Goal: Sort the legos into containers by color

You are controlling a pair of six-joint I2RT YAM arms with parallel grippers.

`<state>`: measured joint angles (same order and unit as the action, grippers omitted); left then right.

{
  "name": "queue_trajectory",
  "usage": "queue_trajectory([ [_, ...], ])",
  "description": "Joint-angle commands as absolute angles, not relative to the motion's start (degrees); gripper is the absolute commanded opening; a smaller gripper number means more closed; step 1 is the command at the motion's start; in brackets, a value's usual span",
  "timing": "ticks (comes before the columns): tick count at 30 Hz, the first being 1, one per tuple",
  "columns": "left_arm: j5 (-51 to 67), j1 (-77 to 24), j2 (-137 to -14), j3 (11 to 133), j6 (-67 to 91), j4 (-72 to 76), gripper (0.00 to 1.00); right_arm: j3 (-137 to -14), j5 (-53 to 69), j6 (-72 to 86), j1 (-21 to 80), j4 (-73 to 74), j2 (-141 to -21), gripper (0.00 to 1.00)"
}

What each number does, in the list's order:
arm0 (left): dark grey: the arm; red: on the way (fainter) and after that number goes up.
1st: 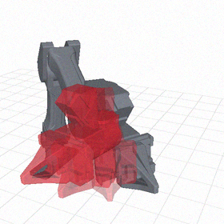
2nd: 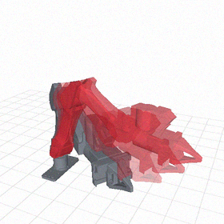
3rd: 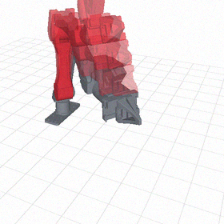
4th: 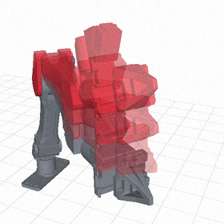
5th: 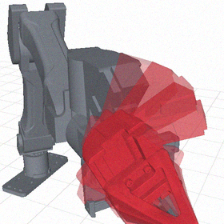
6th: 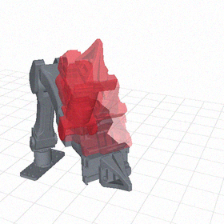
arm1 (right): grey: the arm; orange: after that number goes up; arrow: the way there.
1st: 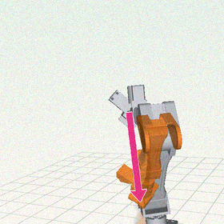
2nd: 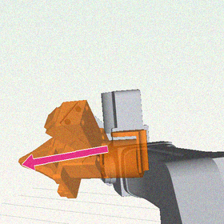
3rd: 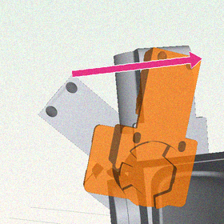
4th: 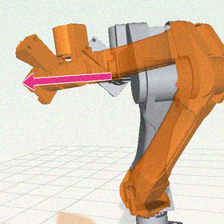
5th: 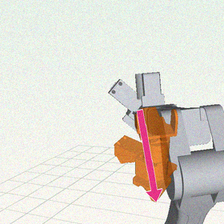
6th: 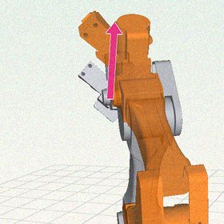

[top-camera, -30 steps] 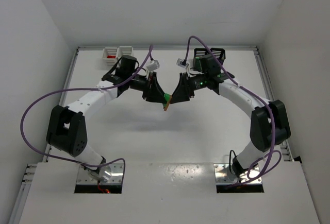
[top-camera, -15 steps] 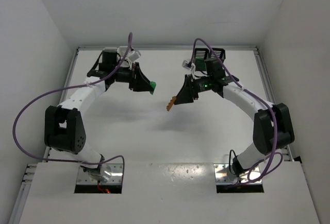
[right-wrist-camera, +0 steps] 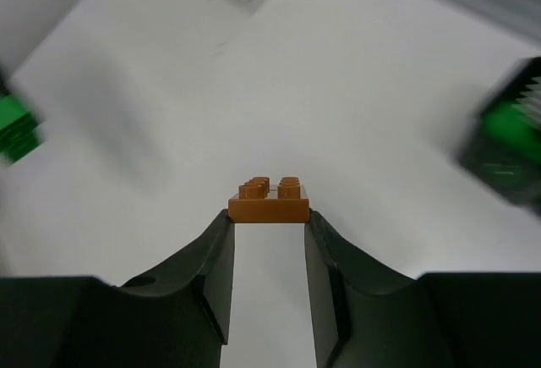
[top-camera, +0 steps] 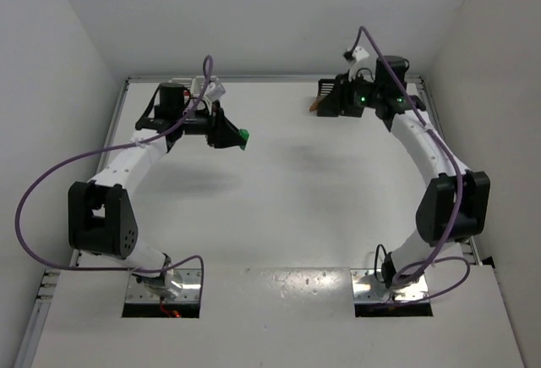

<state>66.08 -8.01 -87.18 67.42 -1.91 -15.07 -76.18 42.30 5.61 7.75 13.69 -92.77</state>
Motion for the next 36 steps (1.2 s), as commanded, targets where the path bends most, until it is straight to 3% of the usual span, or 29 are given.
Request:
queue_trajectory([
  [1,62.1,-9.1,-83.8,66.8,-3.4,-11.9,0.11,-83.2,19.5,5.4,5.2,11.9,-95.3,0.0],
  [3,61.5,-9.7,-83.8,66.8,-2.5,-10.6,0.11,-88.6,11.4,4.8,4.5,13.2,-99.5,0.0],
  [9,59.7,-10.2,-83.8,66.3,-0.3,-8.4,0.11,-100.4,3.0,5.1,2.2,14.3,-110.1,0.0],
  [22,57.9,-10.2,-82.6,64.7,0.3,-7.8,0.11,-107.0,-1.3,6.5,0.5,13.6,-120.4,0.0],
  [23,57.9,-10.2,-82.6,64.7,0.3,-7.8,0.11,-107.1,-0.8,6.5,0.0,13.6,-121.2,0.02],
  [25,57.9,-10.2,-83.1,65.2,0.3,-7.8,0.11,-107.6,-0.8,6.5,0.0,14.2,-121.7,0.26],
  [28,57.9,-10.2,-83.7,65.2,0.8,-7.8,0.11,-107.6,-0.1,6.5,0.0,14.2,-121.7,0.52],
  [32,59.5,-10.2,-83.7,65.2,0.8,-7.8,0.11,-107.0,2.6,6.5,0.0,13.5,-119.9,0.64],
  [35,61.5,-10.2,-84.2,65.7,1.4,-7.8,0.11,-105.8,10.5,6.5,0.0,14.2,-117.2,0.64],
  [36,62.0,-10.2,-84.2,65.7,2.0,-7.8,0.11,-105.0,18.2,6.5,0.0,14.2,-115.9,0.63],
])
